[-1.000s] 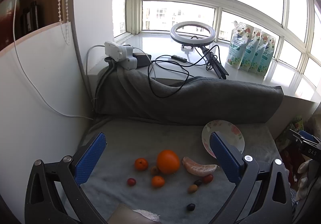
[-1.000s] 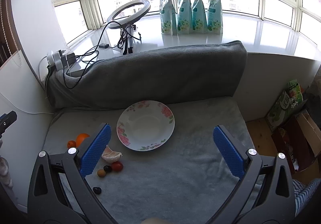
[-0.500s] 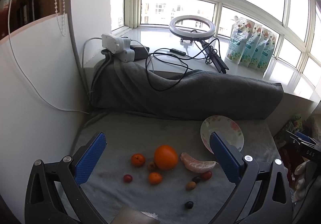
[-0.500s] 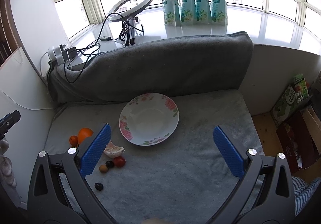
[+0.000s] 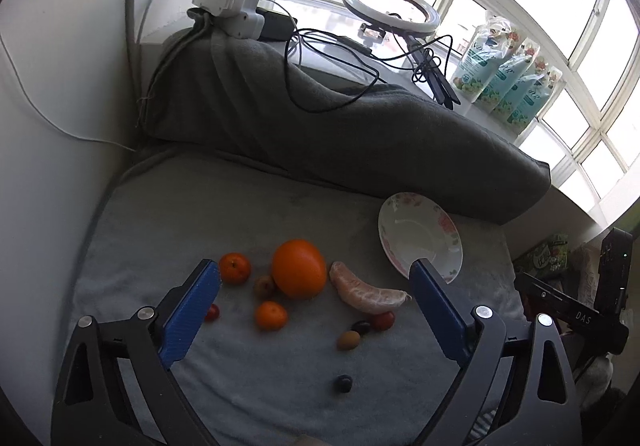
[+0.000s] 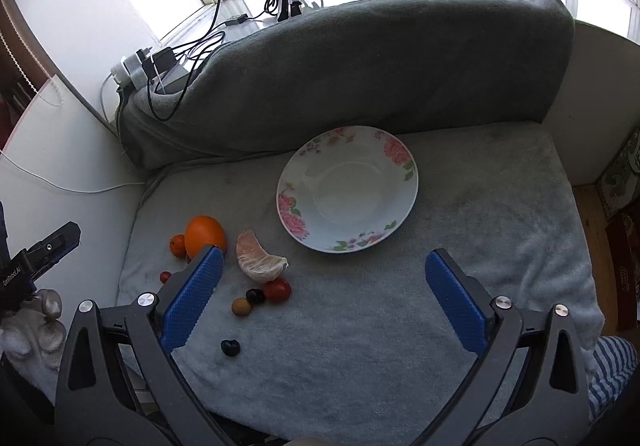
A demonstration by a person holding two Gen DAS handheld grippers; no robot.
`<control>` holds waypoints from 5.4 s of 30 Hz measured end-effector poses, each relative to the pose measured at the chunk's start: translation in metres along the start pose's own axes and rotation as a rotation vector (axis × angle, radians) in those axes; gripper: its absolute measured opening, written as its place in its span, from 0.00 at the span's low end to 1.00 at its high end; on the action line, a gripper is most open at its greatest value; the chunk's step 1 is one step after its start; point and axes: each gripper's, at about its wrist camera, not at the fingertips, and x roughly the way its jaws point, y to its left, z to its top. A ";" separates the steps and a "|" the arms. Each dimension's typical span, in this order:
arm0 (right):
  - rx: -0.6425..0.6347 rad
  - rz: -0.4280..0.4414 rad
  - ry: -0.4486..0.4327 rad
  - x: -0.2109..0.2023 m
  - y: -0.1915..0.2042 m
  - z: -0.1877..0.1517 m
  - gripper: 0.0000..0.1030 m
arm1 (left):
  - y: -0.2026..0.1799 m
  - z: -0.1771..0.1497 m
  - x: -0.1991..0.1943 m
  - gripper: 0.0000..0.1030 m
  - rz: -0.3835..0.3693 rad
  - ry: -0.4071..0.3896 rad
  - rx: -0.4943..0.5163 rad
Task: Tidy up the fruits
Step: 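Move the right tool toward the peeled grapefruit segment and open its fingers, then close the right gripper on the peeled grapefruit segment and lift it, then carry the grapefruit segment onto the floral plate and open the right gripper, then withdraw the right tool and move it toward the large orange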
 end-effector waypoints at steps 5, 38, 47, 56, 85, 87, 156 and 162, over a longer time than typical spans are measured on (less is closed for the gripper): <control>0.032 0.068 0.073 0.026 -0.003 -0.005 0.90 | -0.001 -0.006 0.026 0.81 -0.077 0.086 -0.036; 0.178 0.289 0.288 0.139 0.006 -0.023 0.50 | 0.014 -0.044 0.147 0.49 -0.327 0.380 -0.476; 0.220 0.297 0.313 0.150 0.000 -0.022 0.48 | 0.025 -0.055 0.164 0.49 -0.351 0.423 -0.584; 0.220 0.314 0.337 0.155 0.003 -0.024 0.40 | 0.028 -0.060 0.177 0.49 -0.341 0.462 -0.627; 0.193 0.347 0.355 0.160 0.017 -0.028 0.23 | 0.026 -0.064 0.170 0.32 -0.258 0.419 -0.629; 0.187 0.350 0.348 0.157 0.019 -0.028 0.23 | 0.026 -0.062 0.167 0.32 -0.260 0.412 -0.622; 0.115 0.137 0.091 0.069 -0.051 0.026 0.49 | -0.055 0.012 0.158 0.15 -0.181 0.294 -0.261; 0.076 0.097 0.077 0.062 -0.038 0.020 0.70 | -0.045 0.007 0.141 0.39 -0.151 0.272 -0.219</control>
